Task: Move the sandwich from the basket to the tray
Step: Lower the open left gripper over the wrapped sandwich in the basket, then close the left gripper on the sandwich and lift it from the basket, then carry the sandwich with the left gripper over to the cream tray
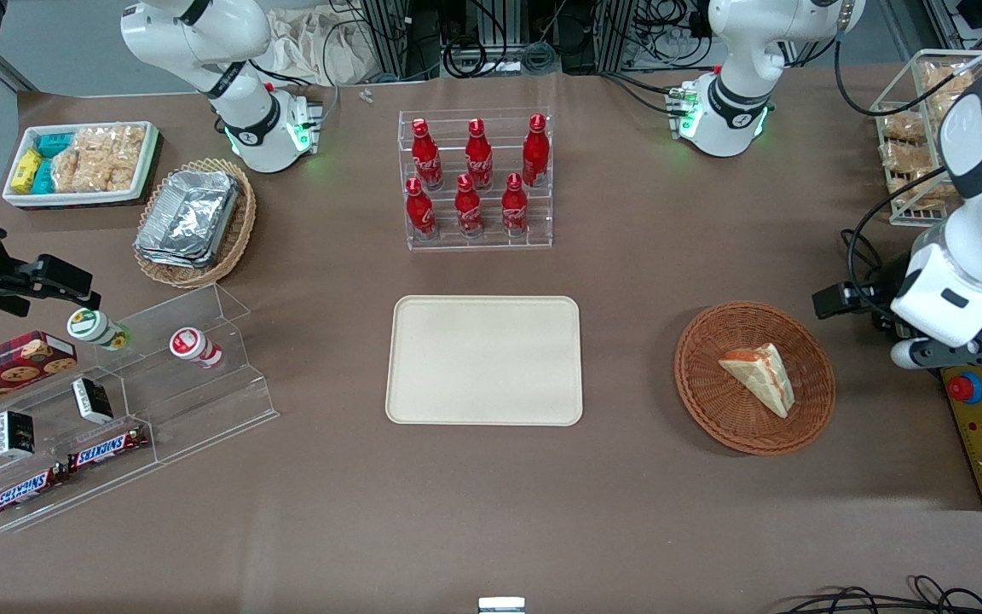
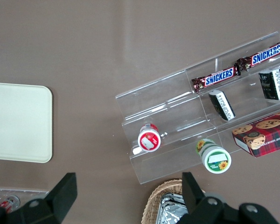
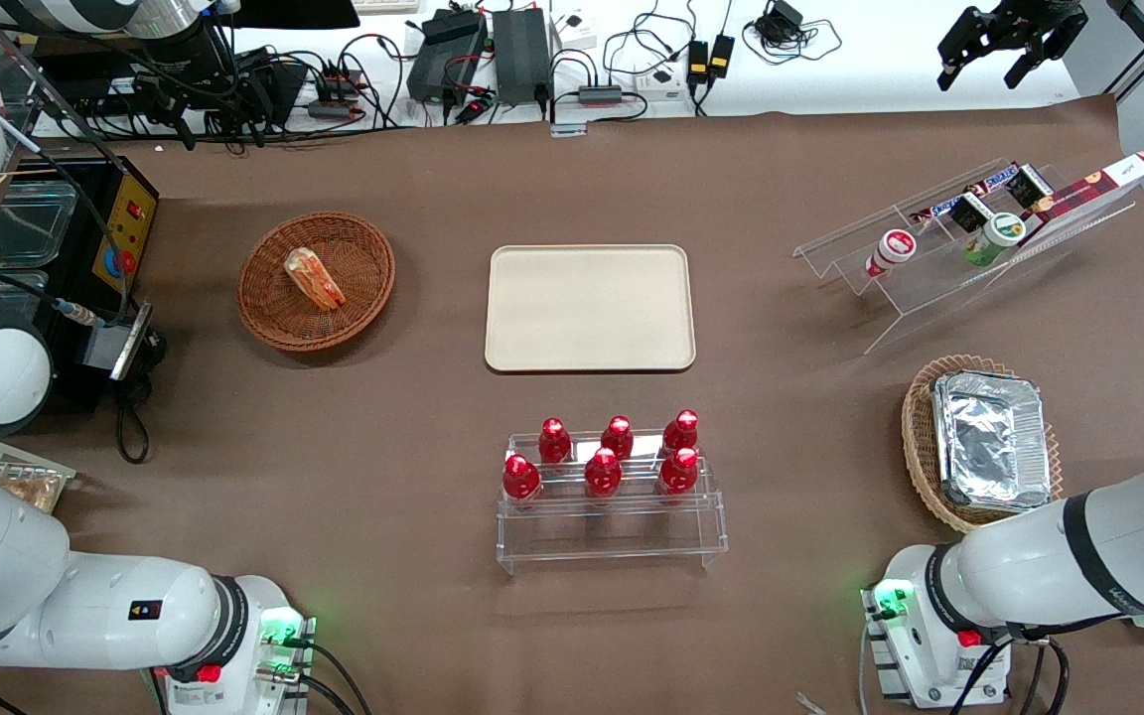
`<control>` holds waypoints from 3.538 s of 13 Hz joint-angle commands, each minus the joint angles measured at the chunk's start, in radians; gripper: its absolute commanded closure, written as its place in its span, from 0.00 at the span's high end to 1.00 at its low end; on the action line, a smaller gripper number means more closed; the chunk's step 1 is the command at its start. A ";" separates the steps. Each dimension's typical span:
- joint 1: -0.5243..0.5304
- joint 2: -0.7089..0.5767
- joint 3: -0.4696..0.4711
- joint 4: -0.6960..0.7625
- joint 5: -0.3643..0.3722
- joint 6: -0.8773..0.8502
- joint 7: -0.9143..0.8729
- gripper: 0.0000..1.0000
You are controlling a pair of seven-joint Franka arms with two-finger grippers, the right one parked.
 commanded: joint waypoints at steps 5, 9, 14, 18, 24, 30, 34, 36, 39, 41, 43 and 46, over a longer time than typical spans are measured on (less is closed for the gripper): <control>0.002 0.054 0.000 -0.278 -0.001 0.372 -0.517 1.00; 0.007 0.133 0.002 -0.318 0.005 0.461 -0.558 1.00; 0.008 0.176 0.017 -0.366 0.014 0.511 -0.560 1.00; 0.007 0.194 0.018 -0.412 0.014 0.578 -0.575 1.00; 0.024 0.222 0.020 -0.485 0.008 0.679 -0.581 0.86; 0.013 0.245 0.017 -0.395 0.014 0.663 -0.703 0.00; 0.013 0.194 0.014 -0.233 0.016 0.390 -0.692 0.00; 0.011 0.194 0.006 -0.073 0.013 0.180 -0.686 0.00; 0.011 0.181 -0.053 0.147 0.006 -0.079 -0.590 0.00; 0.013 0.187 -0.121 0.255 0.000 -0.196 -0.452 0.00; 0.013 0.190 -0.217 0.266 0.000 -0.190 -0.342 0.00; -0.031 0.239 -0.322 0.218 0.008 -0.021 -0.341 0.00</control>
